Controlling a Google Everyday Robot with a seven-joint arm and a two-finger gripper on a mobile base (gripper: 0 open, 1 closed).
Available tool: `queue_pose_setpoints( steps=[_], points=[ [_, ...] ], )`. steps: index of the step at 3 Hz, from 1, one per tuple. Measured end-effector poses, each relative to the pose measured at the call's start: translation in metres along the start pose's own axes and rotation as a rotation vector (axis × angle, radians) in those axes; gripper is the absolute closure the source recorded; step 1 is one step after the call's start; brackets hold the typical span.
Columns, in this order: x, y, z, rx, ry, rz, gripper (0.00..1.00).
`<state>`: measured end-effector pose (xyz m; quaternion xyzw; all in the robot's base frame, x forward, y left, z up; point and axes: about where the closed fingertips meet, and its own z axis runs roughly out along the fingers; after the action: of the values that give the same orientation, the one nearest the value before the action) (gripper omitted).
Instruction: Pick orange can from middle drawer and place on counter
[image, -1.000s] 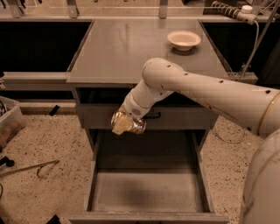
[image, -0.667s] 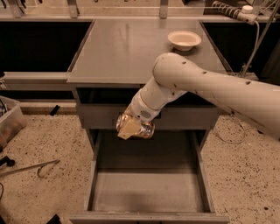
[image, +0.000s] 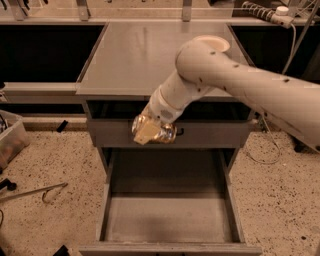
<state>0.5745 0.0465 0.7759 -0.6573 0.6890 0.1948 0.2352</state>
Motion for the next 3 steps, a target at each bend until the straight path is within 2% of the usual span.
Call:
queue_pose_setpoints(
  steps=[1,2,3],
  points=[
    [-0.047,-0.024,-0.059,0.018,0.027,-0.051,1.00],
    [-0.096,-0.038,-0.143,0.032,0.085,-0.097,1.00],
    [-0.097,-0.038,-0.143,0.032,0.085,-0.097,1.00]
  ],
)
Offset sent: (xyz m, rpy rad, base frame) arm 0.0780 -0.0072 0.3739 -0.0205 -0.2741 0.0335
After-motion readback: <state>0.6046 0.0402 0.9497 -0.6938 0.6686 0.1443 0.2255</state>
